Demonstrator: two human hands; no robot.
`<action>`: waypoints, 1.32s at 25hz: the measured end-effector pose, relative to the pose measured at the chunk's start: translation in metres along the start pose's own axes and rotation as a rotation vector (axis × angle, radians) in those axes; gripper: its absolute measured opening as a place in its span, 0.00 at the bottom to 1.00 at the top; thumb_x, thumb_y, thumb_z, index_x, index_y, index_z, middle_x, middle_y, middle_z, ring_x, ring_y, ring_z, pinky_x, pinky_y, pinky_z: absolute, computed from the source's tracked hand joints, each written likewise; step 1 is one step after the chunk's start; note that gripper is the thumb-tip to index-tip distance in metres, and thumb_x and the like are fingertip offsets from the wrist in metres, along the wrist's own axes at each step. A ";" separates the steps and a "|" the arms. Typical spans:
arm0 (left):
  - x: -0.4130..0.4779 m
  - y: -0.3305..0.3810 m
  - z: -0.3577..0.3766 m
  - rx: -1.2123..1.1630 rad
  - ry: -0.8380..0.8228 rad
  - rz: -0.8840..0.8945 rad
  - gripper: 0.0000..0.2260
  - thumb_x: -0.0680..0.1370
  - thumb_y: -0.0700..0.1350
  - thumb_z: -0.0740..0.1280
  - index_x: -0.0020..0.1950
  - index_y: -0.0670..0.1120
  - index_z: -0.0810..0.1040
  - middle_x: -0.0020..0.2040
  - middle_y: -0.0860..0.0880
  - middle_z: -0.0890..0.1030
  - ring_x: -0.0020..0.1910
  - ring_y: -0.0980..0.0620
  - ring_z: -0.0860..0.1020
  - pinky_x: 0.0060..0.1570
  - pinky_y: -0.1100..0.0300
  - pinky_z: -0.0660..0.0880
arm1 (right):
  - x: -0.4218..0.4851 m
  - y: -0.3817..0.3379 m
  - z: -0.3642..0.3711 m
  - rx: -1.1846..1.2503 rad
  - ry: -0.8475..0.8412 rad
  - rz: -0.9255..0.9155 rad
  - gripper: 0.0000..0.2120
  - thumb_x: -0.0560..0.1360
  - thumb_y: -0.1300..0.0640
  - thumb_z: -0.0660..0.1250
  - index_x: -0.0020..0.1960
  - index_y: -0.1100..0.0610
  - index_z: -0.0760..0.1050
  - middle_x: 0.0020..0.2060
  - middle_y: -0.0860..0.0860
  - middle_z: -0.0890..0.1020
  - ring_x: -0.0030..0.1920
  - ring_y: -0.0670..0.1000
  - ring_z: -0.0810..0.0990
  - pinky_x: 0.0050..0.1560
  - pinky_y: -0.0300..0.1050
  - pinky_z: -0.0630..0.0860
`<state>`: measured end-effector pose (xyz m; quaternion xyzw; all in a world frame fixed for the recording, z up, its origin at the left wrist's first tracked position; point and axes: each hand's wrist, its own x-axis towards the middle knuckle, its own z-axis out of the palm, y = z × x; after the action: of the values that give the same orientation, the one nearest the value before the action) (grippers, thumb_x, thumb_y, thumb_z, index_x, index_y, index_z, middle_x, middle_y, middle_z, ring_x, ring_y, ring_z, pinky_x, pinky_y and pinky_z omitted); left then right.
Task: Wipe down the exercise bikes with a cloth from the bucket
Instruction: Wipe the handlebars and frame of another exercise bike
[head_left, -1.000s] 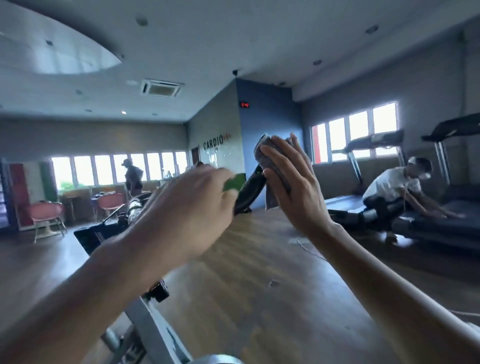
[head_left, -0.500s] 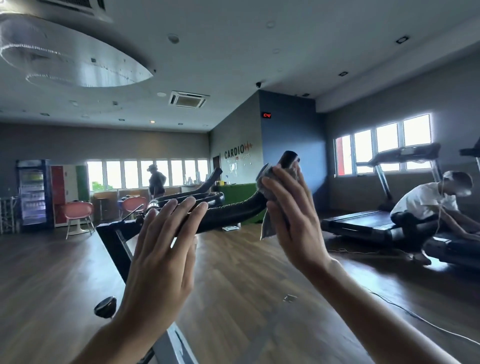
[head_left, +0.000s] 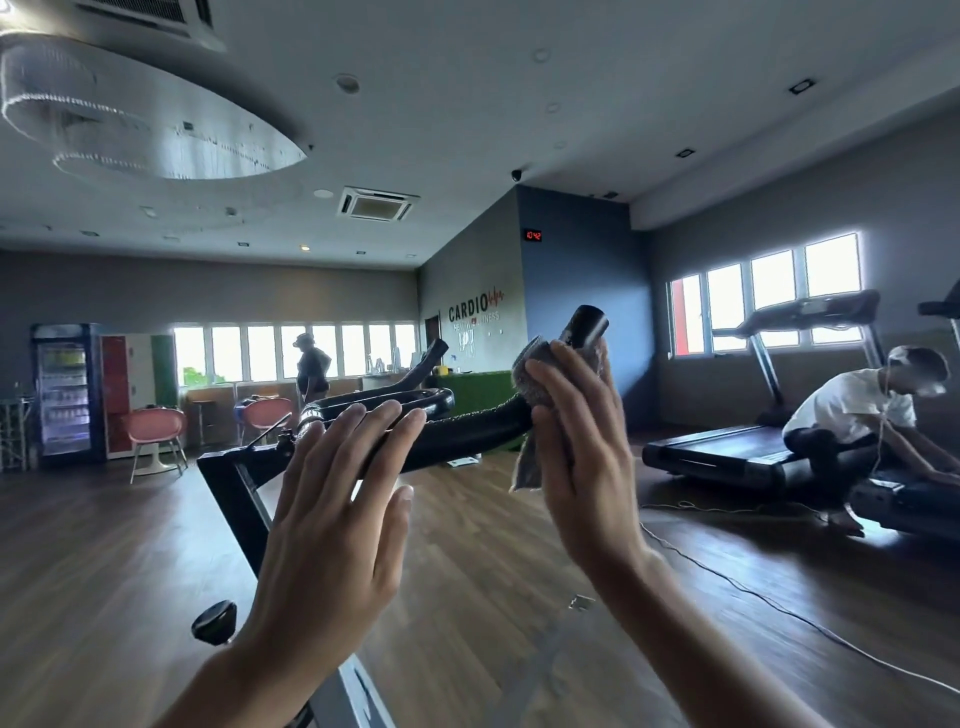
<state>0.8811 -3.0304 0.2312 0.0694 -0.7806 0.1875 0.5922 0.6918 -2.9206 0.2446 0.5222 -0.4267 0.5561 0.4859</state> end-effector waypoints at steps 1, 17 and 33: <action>0.000 0.000 -0.001 -0.002 -0.003 -0.002 0.25 0.80 0.44 0.60 0.78 0.48 0.63 0.73 0.47 0.69 0.76 0.47 0.63 0.73 0.41 0.63 | -0.007 -0.007 0.005 0.005 -0.013 -0.012 0.18 0.81 0.66 0.64 0.69 0.60 0.75 0.71 0.52 0.73 0.76 0.60 0.66 0.72 0.67 0.65; -0.024 -0.012 -0.006 -0.152 -0.030 -0.108 0.27 0.81 0.45 0.58 0.79 0.41 0.58 0.80 0.46 0.57 0.80 0.51 0.53 0.77 0.65 0.49 | -0.034 -0.072 0.044 -0.005 0.052 0.110 0.19 0.82 0.63 0.60 0.72 0.59 0.72 0.74 0.55 0.70 0.80 0.61 0.57 0.76 0.66 0.59; -0.019 0.029 -0.025 -0.537 0.205 -0.167 0.22 0.81 0.36 0.54 0.75 0.34 0.62 0.77 0.42 0.65 0.78 0.50 0.62 0.75 0.60 0.59 | -0.029 -0.116 0.052 0.058 -0.121 0.145 0.25 0.85 0.49 0.44 0.79 0.55 0.62 0.80 0.47 0.59 0.82 0.51 0.49 0.80 0.54 0.43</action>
<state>0.8998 -2.9961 0.2125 -0.0448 -0.7301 -0.0689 0.6784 0.8140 -2.9551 0.2165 0.5365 -0.4755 0.5693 0.4024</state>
